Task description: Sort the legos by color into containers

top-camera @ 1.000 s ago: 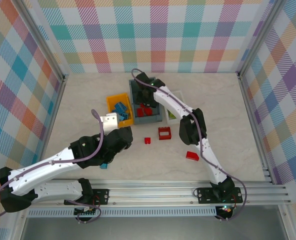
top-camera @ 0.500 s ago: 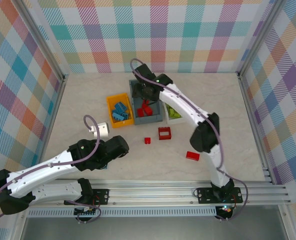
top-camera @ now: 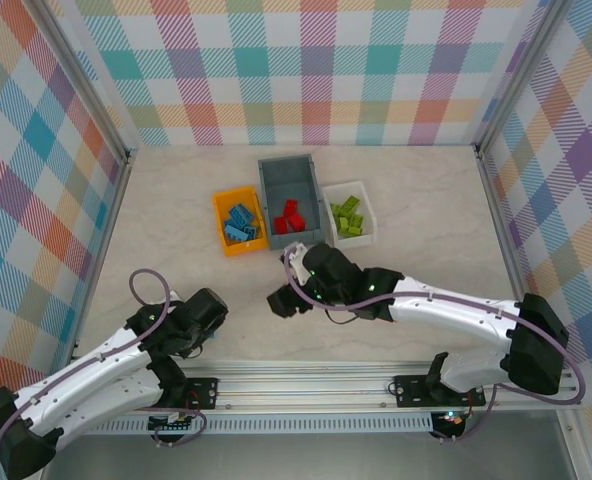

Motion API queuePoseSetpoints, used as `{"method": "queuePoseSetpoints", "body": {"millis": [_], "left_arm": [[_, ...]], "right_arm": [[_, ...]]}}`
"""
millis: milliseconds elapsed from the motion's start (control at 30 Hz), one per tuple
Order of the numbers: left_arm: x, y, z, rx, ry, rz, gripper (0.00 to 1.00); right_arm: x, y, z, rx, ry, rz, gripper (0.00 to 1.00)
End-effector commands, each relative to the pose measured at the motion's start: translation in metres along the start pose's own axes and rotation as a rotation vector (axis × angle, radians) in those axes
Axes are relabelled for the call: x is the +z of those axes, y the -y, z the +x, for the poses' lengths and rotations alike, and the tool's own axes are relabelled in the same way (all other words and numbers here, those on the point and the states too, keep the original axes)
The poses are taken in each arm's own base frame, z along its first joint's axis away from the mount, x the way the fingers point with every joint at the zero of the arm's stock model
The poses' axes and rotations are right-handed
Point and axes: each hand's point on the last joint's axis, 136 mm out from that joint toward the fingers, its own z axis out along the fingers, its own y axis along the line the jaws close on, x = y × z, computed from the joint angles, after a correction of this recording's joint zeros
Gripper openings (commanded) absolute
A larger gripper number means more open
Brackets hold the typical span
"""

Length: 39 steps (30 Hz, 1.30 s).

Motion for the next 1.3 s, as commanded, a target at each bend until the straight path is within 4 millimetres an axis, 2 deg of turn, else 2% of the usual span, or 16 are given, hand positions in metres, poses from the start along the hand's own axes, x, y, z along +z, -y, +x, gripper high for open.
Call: {"method": "queuePoseSetpoints", "body": {"millis": [0, 200, 367, 433, 600, 700, 800, 900, 1000, 1067, 1167, 1267], "left_arm": [[0.014, 0.013, 0.015, -0.228, -0.074, 0.05, 0.78], [0.03, 0.006, 0.011, -0.379, -0.046, 0.034, 0.79], [0.047, 0.004, 0.007, -0.462, -0.041, 0.055, 0.74], [0.05, 0.001, 0.006, -0.48, -0.043, 0.049, 0.68], [0.056, 0.001, 0.002, -0.498, -0.051, 0.045, 0.43], [0.057, 0.003, 0.004, -0.494, -0.063, 0.046, 0.35], [0.051, 0.01, 0.0, -0.482, -0.06, 0.067, 0.32], [0.032, 0.034, -0.015, -0.422, -0.024, 0.14, 0.31], [0.005, 0.077, -0.036, -0.263, 0.013, 0.213, 0.31], [-0.005, 0.105, -0.046, -0.166, 0.011, 0.221, 0.3], [-0.008, 0.143, -0.065, -0.062, 0.009, 0.22, 0.29], [-0.004, 0.177, -0.092, -0.002, 0.022, 0.208, 0.29]], "right_arm": [[-0.016, -0.042, -0.009, -0.108, 0.076, -0.19, 0.76], [-0.016, -0.049, 0.005, -0.107, 0.045, -0.188, 0.77], [-0.01, -0.051, 0.008, -0.088, 0.038, -0.173, 0.76], [-0.006, -0.05, 0.01, -0.08, 0.03, -0.17, 0.76], [-0.001, -0.053, 0.012, -0.067, 0.028, -0.17, 0.75], [0.001, -0.051, 0.012, -0.06, 0.027, -0.162, 0.75], [0.0, -0.048, 0.013, -0.054, 0.03, -0.147, 0.74], [-0.006, -0.041, 0.008, -0.037, 0.063, -0.109, 0.73], [-0.019, -0.028, -0.005, 0.014, 0.154, -0.04, 0.71], [-0.028, -0.017, -0.016, 0.066, 0.233, 0.007, 0.72], [-0.035, -0.01, -0.033, 0.107, 0.341, 0.035, 0.73], [-0.039, -0.008, -0.047, 0.124, 0.403, 0.05, 0.74]]}}
